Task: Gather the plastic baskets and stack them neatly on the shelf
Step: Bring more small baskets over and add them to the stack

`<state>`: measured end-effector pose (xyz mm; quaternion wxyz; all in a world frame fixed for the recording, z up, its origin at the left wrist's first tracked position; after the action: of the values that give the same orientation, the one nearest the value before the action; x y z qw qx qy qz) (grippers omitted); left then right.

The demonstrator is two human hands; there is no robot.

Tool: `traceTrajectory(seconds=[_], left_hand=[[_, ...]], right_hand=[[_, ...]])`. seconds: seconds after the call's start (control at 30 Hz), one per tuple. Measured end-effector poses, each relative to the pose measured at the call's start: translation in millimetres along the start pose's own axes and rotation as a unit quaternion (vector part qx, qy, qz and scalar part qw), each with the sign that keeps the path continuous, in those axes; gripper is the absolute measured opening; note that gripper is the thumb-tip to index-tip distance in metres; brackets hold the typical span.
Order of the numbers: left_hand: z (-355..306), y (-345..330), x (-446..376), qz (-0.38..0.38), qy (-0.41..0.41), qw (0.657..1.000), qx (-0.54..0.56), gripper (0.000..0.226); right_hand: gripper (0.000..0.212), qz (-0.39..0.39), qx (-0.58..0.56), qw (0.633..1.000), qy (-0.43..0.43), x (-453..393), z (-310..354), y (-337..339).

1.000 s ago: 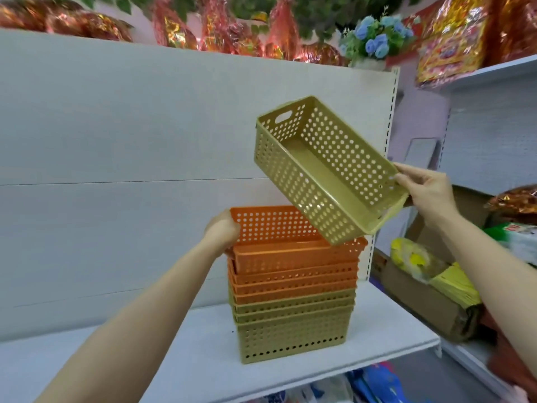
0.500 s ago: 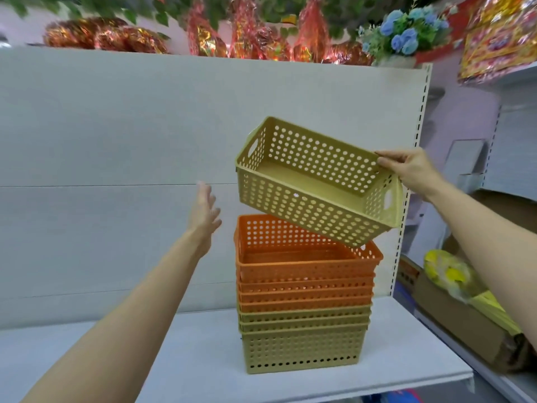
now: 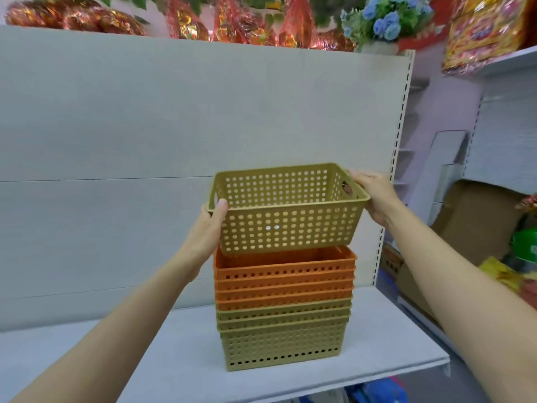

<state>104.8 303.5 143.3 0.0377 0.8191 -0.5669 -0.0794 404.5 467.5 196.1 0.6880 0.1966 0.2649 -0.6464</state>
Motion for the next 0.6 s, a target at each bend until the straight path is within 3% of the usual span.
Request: traceTrajectory(seconds=[0.1, 0.2, 0.27, 0.4, 0.6], left_hand=[[23.9, -0.6, -1.8, -0.034, 0.013, 0.997, -0.066, 0.057], [43.5, -4.5, -3.6, -0.037, 0.038, 0.996, -0.073, 0.045], [49.9, -7.5, -0.5, -0.039, 0.042, 0.996, -0.066, 0.043], [59.1, -15.4, 12.5, -0.075, 0.018, 0.994, -0.082, 0.046], [58.1, -17.5, 18.7, -0.123, 0.042, 0.983, -0.127, 0.063]], right_hand=[[0.019, -0.002, 0.025, 0.998, -0.049, 24.5, -29.7, 7.6], [0.029, 0.02, 0.04, 0.994, -0.095, 46.9, -53.4, 12.8], [0.032, 0.026, -0.005, 0.992, -0.121, 60.1, -58.7, 14.7], [0.034, -0.015, -0.133, 0.987, -0.092, 81.4, -51.8, 9.5], [0.032, -0.077, 0.051, 0.99, -0.107, 73.0, -44.4, -15.3]])
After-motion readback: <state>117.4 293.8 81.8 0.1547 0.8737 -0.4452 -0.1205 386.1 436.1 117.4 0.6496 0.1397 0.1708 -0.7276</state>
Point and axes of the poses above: each hand's wrist, its own x-axis away from the middle knuckle, its own y-axis out of the back of the hand, z = x × y, the point moved 2 cm from there along -x, towards the middle knuckle, and after that the axes turned 15 degrees about y, right-handed, at the moved point
